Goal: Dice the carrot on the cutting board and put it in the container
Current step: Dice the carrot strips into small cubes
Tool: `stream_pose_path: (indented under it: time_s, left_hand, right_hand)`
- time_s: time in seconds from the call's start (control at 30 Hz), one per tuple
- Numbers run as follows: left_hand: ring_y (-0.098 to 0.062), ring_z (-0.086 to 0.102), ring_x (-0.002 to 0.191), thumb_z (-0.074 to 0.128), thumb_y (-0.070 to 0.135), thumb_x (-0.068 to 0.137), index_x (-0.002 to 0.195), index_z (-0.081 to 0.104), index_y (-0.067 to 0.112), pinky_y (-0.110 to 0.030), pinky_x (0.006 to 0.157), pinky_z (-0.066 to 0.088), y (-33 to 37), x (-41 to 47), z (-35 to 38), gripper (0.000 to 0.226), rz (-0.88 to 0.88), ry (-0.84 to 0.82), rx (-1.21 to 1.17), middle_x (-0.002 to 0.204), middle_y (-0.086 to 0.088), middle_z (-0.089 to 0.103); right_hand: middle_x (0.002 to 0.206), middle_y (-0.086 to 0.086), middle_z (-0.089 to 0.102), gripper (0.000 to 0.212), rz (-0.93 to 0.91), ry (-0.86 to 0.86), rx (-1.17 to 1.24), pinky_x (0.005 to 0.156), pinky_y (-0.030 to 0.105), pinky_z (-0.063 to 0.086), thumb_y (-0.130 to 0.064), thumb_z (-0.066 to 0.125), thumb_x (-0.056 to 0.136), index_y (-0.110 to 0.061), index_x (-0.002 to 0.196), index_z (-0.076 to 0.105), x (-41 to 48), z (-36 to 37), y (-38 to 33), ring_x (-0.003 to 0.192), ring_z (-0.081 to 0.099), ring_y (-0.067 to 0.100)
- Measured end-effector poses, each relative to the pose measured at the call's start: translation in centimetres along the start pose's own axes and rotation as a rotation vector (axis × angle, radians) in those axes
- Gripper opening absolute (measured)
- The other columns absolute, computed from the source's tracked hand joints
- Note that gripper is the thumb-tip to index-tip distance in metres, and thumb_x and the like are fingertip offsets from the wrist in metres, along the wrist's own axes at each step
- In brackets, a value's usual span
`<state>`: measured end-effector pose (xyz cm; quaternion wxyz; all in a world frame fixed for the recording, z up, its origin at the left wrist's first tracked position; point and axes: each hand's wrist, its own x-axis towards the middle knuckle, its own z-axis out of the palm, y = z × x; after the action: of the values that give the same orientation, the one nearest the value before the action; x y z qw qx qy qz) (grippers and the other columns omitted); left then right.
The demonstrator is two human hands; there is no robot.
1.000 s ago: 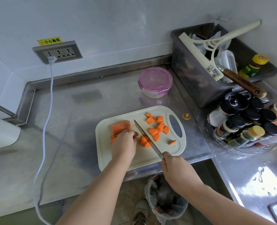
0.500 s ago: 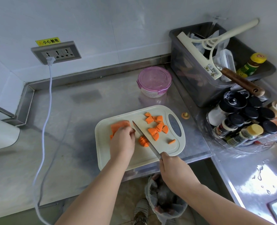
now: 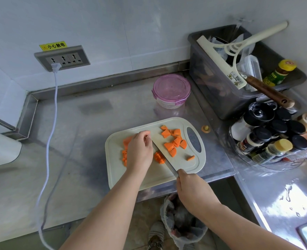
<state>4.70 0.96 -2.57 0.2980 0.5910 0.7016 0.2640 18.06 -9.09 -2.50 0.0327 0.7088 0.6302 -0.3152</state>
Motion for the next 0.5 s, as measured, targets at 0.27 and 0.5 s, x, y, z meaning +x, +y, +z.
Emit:
stream_pose_path:
  time_s: [0.27,0.5]
  left_hand:
    - [-0.013,0.055,0.112,0.049,0.022,0.098,0.123,0.06,0.016,-0.011,0.081,0.031,0.23,-0.18,-0.25,0.028,-0.005,0.005,0.008,0.12,0.002,0.063]
    - [-0.011,0.054,0.112,0.05,0.027,0.098,0.126,0.058,0.02,-0.011,0.079,0.03,0.54,-0.43,-0.41,0.03,-0.013,0.006,0.053,0.122,0.005,0.062]
  right_hand:
    - [0.084,0.002,0.062,0.018,-0.019,0.016,-0.002,0.067,0.039,0.057,-0.015,0.038,0.099,-0.017,0.114,0.049,-0.17,-0.04,-0.02,0.073,0.063,0.02]
    - [0.088,0.003,0.062,0.023,-0.011,-0.006,-0.017,0.069,0.036,0.058,-0.016,0.04,0.1,-0.017,0.122,0.046,-0.16,-0.16,-0.12,0.075,0.064,0.018]
